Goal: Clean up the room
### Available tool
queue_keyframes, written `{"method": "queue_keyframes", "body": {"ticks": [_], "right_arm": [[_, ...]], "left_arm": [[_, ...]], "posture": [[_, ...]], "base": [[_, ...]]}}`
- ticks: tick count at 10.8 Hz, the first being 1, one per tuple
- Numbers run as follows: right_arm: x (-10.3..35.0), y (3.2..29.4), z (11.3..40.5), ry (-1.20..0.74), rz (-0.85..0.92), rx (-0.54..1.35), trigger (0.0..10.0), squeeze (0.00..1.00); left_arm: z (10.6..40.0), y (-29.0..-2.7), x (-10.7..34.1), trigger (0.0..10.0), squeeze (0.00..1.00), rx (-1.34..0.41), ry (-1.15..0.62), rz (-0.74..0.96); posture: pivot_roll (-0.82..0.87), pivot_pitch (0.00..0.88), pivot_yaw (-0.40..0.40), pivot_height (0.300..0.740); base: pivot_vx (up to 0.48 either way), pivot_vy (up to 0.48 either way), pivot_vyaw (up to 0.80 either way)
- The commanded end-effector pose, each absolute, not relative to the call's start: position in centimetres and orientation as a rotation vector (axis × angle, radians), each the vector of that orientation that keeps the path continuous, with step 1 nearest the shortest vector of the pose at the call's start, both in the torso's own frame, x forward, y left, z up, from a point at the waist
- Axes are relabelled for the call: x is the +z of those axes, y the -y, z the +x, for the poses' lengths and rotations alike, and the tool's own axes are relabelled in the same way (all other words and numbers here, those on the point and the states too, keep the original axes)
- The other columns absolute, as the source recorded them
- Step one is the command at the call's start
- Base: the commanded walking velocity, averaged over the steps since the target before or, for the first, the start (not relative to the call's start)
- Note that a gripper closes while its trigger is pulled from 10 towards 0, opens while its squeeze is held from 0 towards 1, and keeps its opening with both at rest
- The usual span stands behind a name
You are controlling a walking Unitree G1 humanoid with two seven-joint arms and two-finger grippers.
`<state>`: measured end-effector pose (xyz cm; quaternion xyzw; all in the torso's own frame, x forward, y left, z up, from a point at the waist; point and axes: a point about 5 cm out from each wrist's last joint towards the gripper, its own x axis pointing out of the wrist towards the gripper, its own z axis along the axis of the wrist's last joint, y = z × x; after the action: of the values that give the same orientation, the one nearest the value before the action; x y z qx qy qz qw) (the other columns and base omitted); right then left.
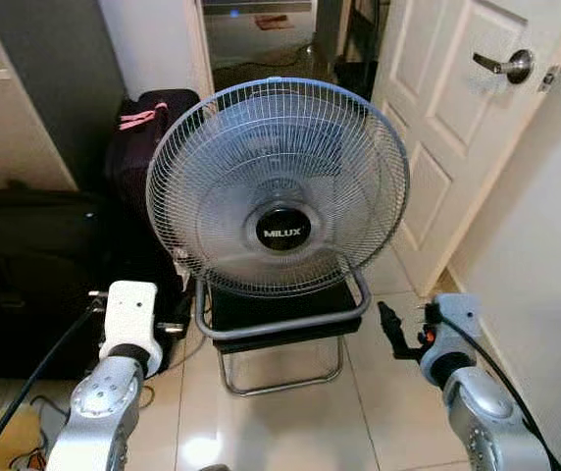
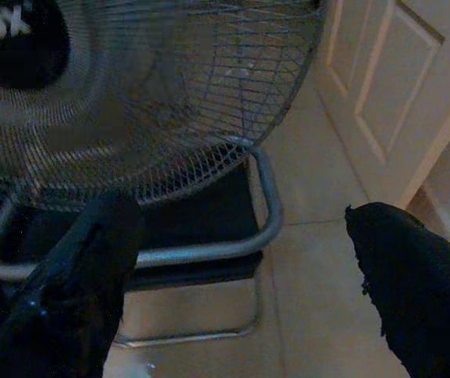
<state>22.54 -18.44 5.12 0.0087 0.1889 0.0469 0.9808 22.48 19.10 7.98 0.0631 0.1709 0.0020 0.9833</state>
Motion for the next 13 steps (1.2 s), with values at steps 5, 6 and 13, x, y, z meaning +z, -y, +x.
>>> {"method": "queue_keyframes", "body": {"ticks": [5, 6, 13], "right_arm": [[7.5, 16.8, 24.5, -0.27, 0.037, 0.224, 10.0, 1.0], [7.3, 16.2, 24.5, -0.27, 0.016, 0.25, 10.0, 1.0], [8.3, 17.7, 26.2, -0.245, 0.134, 0.181, 10.0, 1.0]], "left_arm": [[24.5, -18.2, 9.7, 10.0, 0.0, -0.032, -0.248, 0.155], [24.5, -18.1, 9.5, 10.0, 0.0, -0.081, -0.263, 0.162], [25.5, -18.6, 9.1, 10.0, 0.0, -0.007, -0.256, 0.064]], "posture": [[-0.08, 0.0, 0.025, 0.74], [-0.05, 0.0, 0.013, 0.74], [-0.14, 0.0, 0.034, 0.74]], "base": [[0.0, 0.0, 0.8], [0.0, 0.0, 0.8], [0.0, 0.0, 0.8]]}}
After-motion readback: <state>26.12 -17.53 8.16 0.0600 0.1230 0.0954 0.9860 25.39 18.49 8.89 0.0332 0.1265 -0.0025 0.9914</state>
